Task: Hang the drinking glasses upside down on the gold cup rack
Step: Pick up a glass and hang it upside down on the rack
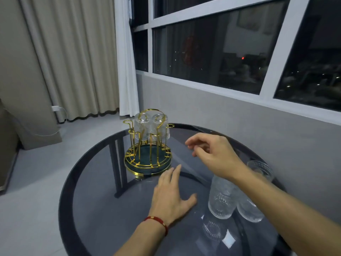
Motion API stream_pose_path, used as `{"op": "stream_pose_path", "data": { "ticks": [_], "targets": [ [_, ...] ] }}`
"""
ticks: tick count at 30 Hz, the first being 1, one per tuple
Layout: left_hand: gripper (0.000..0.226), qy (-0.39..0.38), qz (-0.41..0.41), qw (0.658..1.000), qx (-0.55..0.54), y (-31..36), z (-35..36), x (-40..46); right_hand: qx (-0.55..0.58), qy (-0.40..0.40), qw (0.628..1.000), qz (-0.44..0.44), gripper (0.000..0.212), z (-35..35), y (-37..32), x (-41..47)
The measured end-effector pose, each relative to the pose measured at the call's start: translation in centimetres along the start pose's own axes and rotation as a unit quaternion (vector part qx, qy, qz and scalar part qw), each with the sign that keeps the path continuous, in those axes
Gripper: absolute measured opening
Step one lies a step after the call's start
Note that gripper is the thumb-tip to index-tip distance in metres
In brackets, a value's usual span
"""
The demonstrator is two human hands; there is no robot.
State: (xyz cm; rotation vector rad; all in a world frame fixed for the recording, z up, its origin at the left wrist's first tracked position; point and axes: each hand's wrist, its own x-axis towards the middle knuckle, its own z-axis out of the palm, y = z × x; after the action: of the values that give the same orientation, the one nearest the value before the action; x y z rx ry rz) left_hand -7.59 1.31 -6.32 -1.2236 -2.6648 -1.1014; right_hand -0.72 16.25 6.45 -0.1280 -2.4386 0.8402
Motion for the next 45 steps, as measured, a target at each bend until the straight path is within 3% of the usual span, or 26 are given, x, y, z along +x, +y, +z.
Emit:
{"op": "stream_pose_path", "data": {
  "ticks": [3, 5, 9, 13, 19, 25, 28, 30, 32, 35, 37, 39, 42, 43, 45],
  "targets": [
    [0.109, -0.079, -0.001, 0.980, -0.182, 2.1, 0.5, -0.6, 0.031, 0.126, 0.991, 0.024, 0.021, -1.3, 0.5, -2.5],
    [0.114, -0.097, -0.006, 0.976, -0.196, 3.2, 1.2, -0.9, 0.106, 0.222, 0.967, 0.072, 0.020, -2.2, 0.7, -4.4],
    [0.109, -0.099, -0.010, 0.973, -0.209, 5.0, 2.9, -0.7, 0.292, 0.361, 0.875, 0.137, 0.015, -3.1, 1.2, -9.2],
    [0.074, -0.092, -0.005, 0.968, -0.232, 6.3, 4.3, -0.2, 0.293, 0.314, 0.888, 0.167, 0.020, -2.1, 2.4, -11.7],
    [0.078, -0.042, -0.017, 0.975, -0.216, 6.5, 4.8, 0.5, 0.300, 0.309, 0.882, 0.192, 0.023, -2.0, 3.6, -12.1],
    [0.071, 0.063, -0.097, 0.960, -0.255, 4.1, 1.8, 0.2, 0.317, 0.206, 0.905, 0.192, 0.024, 0.6, 3.2, -11.7],
    [0.070, 0.114, -0.128, 0.947, -0.273, 1.9, -0.5, -0.3, 0.292, 0.159, 0.908, 0.254, 0.021, 3.9, 3.4, -11.0],
    [0.068, 0.138, -0.140, 0.933, -0.301, 0.6, -1.8, -0.5, 0.322, 0.119, 0.881, 0.326, 0.014, 6.2, 3.1, -10.0],
    [0.064, 0.149, -0.144, 0.918, -0.338, -0.1, -2.8, -0.7, 0.413, 0.047, 0.833, 0.365, 0.022, 8.2, 2.7, -8.7],
    [0.060, 0.159, -0.134, 0.897, -0.389, -0.8, -3.1, -0.7, 0.541, -0.043, 0.754, 0.371, 0.037, 9.9, 2.2, -7.2],
    [0.062, 0.161, -0.135, 0.885, -0.415, -1.2, -3.4, -0.5, 0.582, -0.059, 0.727, 0.358, 0.040, 10.0, 2.0, -6.6],
    [0.070, 0.139, -0.141, 0.892, -0.406, -1.7, -3.8, -0.1, 0.587, -0.038, 0.736, 0.336, 0.040, 9.5, 1.7, -5.8],
    [0.070, 0.097, -0.155, 0.910, -0.372, -3.4, -4.3, 0.4, 0.517, 0.047, 0.803, 0.293, 0.044, 7.7, 0.7, -3.7],
    [0.071, 0.104, -0.152, 0.928, -0.325, -4.5, -4.3, 0.6, 0.477, 0.066, 0.832, 0.276, 0.047, 7.0, 0.2, -2.8],
    [0.062, 0.090, -0.112, 0.983, -0.112, -6.7, -3.9, 0.7, 0.413, 0.073, 0.876, 0.239, 0.051, 5.6, -0.8, -1.0]
  ]
}}
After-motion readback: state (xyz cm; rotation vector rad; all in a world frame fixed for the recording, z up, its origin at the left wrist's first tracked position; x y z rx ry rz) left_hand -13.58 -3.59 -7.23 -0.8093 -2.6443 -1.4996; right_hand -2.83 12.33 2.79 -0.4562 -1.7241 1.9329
